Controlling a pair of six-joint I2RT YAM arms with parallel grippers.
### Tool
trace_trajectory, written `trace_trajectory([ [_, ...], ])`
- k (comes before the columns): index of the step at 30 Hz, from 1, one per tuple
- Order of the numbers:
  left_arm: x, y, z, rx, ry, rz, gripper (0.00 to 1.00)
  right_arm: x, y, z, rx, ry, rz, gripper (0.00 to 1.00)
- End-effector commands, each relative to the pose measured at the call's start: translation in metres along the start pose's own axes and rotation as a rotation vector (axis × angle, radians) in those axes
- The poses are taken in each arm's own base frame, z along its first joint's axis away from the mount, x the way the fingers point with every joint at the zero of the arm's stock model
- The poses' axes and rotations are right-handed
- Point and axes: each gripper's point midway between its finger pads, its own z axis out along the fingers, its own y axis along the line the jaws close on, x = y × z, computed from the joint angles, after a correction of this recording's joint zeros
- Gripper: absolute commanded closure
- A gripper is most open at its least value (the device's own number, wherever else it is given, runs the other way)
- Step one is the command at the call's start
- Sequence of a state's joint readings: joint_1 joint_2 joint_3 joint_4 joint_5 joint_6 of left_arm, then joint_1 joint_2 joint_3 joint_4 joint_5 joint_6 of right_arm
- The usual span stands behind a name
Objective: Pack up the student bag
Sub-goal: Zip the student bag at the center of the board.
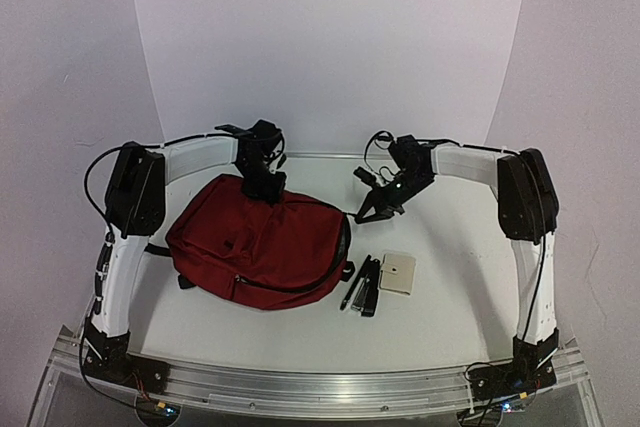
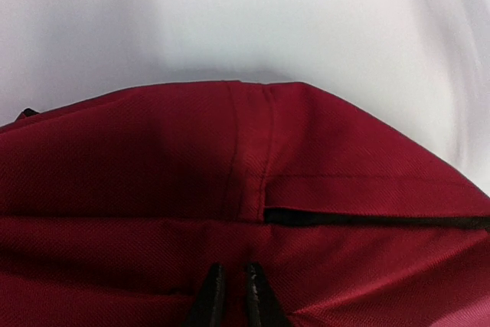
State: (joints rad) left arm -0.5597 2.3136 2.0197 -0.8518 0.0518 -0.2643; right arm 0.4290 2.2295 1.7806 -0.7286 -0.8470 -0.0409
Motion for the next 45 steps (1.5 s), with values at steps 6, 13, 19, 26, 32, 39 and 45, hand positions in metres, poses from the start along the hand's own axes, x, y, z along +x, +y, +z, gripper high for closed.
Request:
trace_trajectory([
  [6, -0.048, -0.081, -0.088, 0.235, -0.283, 0.379, 0.43, -0.023, 0.035, -0.015, -0.060, -0.025, -0.030, 1.00],
  [13, -0.036, -0.132, -0.069, 0.353, -0.278, 0.671, 0.40, -0.025, 0.041, -0.016, -0.069, -0.029, -0.042, 1.00],
  [19, -0.022, -0.150, -0.053, 0.398, -0.300, 0.824, 0.41, -0.025, 0.044, -0.018, -0.075, -0.033, -0.039, 1.00],
  [26, -0.030, -0.154, -0.026, 0.352, -0.366, 0.935, 0.40, -0.023, 0.049, -0.018, -0.095, -0.031, -0.036, 1.00],
  [32, -0.042, -0.153, -0.007, 0.279, -0.414, 1.023, 0.41, -0.020, 0.052, -0.017, -0.108, -0.025, -0.033, 1.00],
  [39, -0.042, -0.149, 0.002, 0.256, -0.414, 1.035, 0.75, -0.020, 0.053, -0.018, -0.112, -0.025, -0.033, 1.00],
  [45, -0.044, -0.139, -0.002, 0.223, -0.419, 0.993, 1.00, -0.015, 0.052, -0.019, -0.110, -0.017, -0.022, 1.00],
])
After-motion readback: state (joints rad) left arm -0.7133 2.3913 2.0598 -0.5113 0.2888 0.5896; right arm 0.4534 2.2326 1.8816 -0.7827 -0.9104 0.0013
